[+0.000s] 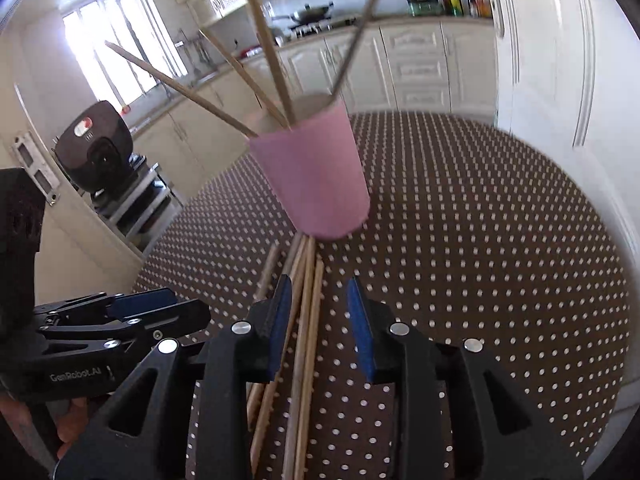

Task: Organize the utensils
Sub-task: 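Move both grippers back down to the remaining stick pile, then close the left gripper on a stick while the right gripper grasps another, then lift both held sticks upright and carry them above the pink cup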

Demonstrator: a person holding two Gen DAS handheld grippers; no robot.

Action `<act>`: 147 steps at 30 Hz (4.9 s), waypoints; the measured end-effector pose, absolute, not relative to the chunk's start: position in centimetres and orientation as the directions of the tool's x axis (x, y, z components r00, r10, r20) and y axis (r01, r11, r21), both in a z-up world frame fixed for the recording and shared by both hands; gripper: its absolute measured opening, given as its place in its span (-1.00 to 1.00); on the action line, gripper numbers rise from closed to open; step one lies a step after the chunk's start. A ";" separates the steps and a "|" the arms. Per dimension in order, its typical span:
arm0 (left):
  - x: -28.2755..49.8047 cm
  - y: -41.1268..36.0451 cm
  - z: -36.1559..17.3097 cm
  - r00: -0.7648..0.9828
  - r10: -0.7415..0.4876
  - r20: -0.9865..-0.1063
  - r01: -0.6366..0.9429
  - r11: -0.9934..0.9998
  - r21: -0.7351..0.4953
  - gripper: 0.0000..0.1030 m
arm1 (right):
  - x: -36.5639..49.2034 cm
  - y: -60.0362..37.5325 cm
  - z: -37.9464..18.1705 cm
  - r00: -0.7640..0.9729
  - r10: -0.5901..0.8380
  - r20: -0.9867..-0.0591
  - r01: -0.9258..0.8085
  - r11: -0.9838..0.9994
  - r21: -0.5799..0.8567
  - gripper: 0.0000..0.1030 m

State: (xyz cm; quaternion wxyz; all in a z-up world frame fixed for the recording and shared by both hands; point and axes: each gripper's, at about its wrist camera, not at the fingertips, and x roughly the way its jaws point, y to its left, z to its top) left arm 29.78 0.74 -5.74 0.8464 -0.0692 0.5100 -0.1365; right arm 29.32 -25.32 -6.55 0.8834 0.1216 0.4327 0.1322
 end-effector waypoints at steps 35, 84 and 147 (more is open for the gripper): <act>35.7 -2.5 -10.0 0.383 -0.235 -0.894 0.164 0.969 -0.185 -0.38 | 34.6 -22.2 -9.6 0.370 0.298 -0.880 -0.197 0.951 0.239 -0.50; 30.4 -2.5 -1.4 0.573 -0.297 -0.764 0.230 0.953 -0.197 -0.89 | 31.3 -24.1 -3.0 0.473 0.369 -0.800 -0.245 0.928 0.283 -1.00; 25.9 -3.6 8.9 0.782 -0.343 -0.521 0.288 0.939 -0.185 -0.89 | 24.6 -24.3 8.2 0.847 0.375 -0.376 -0.314 0.925 0.215 -0.91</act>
